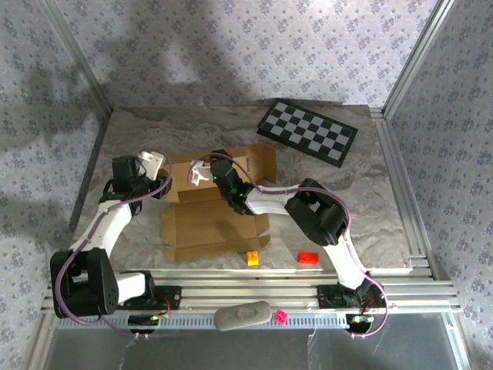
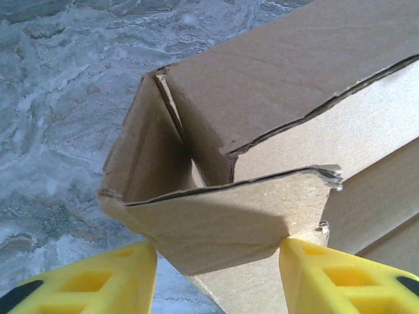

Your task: Fold the paper box

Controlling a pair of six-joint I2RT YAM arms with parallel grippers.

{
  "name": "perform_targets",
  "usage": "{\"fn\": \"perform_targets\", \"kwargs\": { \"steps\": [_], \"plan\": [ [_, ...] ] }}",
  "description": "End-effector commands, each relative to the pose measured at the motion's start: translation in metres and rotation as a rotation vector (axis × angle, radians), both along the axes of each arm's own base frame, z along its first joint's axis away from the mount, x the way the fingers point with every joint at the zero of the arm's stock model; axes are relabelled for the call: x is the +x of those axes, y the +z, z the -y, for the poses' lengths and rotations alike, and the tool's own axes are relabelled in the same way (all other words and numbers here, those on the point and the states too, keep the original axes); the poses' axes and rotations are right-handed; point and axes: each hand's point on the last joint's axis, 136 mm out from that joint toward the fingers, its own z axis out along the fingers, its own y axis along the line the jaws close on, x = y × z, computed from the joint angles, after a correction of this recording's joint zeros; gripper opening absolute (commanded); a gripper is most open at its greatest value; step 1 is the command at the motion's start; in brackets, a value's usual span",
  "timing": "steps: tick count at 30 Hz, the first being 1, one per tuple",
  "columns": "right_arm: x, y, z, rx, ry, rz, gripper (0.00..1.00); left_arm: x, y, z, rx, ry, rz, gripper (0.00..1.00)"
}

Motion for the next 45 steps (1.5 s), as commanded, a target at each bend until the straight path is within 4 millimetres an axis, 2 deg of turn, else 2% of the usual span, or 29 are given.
{"fn": "perform_targets", "kwargs": {
  "steps": [1,3,5,9,14,19,22,27,32,34,41,43,45],
  "plan": [
    [0.0,0.013,-0.006,0.05,0.012,0.003,0.0,0.01,0.006,-0.009,0.05,0.03,0.048,0.6],
    [0.001,0.013,-0.005,0.049,0.011,0.0,0.0,0.011,0.008,-0.019,0.079,0.083,0.061,0.65],
    [0.001,0.011,-0.004,0.048,0.01,-0.003,0.0,0.009,0.014,-0.02,0.083,0.083,0.092,0.67],
    [0.004,0.009,-0.003,0.049,0.005,-0.008,0.0,-0.002,0.022,-0.017,0.073,0.067,0.114,0.66],
    [0.005,0.008,-0.003,0.05,0.004,-0.011,0.0,-0.013,0.015,-0.026,0.033,0.091,0.102,0.66],
    [0.006,0.005,-0.002,0.044,0.0,-0.018,0.0,-0.018,0.026,-0.015,-0.041,0.043,0.136,0.66],
    [0.006,0.005,-0.002,0.045,0.0,-0.017,0.0,-0.025,0.032,-0.023,-0.056,0.077,0.162,0.64],
    [0.007,0.006,-0.001,0.051,-0.002,-0.012,0.0,-0.034,0.023,-0.039,-0.001,0.133,0.155,0.59],
    [0.007,0.004,-0.001,0.052,-0.002,-0.013,0.0,-0.024,0.015,-0.049,-0.003,0.179,0.147,0.59],
    [0.007,0.003,-0.002,0.05,0.0,-0.016,0.0,-0.018,0.021,-0.059,-0.015,0.234,0.17,0.6],
    [0.009,0.006,-0.001,0.056,-0.003,-0.014,0.0,-0.013,0.073,-0.119,-0.053,0.524,0.345,0.61],
    [0.008,0.005,0.0,0.054,-0.004,-0.016,0.0,-0.01,0.077,-0.133,-0.046,0.585,0.364,0.59],
    [0.008,0.004,0.001,0.055,-0.006,-0.019,0.0,-0.006,0.071,-0.145,-0.02,0.637,0.332,0.55]
  ]
}}
